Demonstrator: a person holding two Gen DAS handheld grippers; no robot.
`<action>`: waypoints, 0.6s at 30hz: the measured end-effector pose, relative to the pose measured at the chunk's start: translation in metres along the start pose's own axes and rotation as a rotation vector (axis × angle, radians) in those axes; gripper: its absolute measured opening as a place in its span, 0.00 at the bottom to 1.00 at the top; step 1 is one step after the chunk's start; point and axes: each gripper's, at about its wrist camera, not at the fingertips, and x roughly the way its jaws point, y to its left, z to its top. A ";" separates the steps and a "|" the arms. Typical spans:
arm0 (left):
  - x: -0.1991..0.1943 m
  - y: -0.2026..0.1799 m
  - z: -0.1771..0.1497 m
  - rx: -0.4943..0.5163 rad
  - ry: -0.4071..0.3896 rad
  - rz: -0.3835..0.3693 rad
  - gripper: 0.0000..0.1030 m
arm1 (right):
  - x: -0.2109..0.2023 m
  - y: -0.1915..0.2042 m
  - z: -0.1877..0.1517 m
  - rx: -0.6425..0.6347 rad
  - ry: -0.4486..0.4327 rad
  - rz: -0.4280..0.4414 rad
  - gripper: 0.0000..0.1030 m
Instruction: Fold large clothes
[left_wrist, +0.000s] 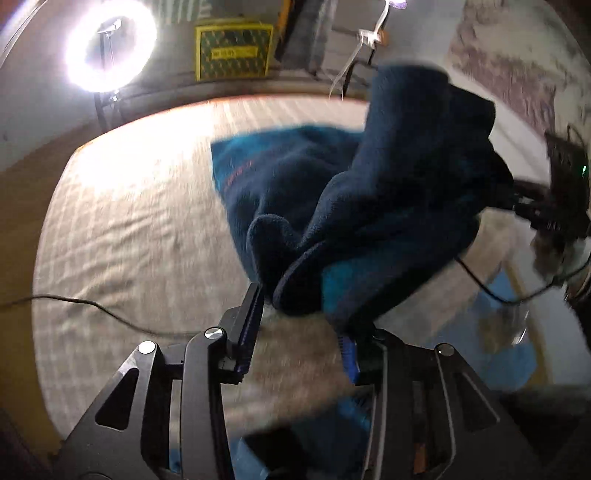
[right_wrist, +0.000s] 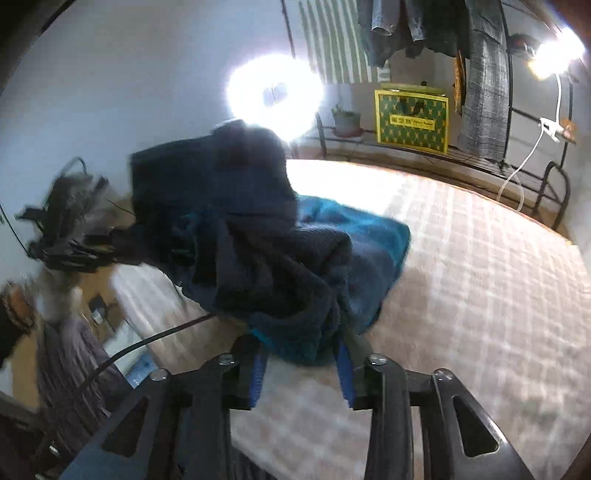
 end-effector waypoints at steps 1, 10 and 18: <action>-0.007 -0.002 -0.006 0.006 -0.005 0.013 0.36 | -0.002 0.006 -0.009 -0.027 0.009 -0.030 0.41; -0.052 0.018 -0.020 -0.129 -0.072 -0.058 0.58 | -0.042 0.008 -0.054 -0.025 -0.020 0.007 0.62; -0.004 0.042 0.005 -0.310 -0.112 -0.136 0.58 | -0.026 -0.007 -0.052 0.161 -0.117 0.072 0.39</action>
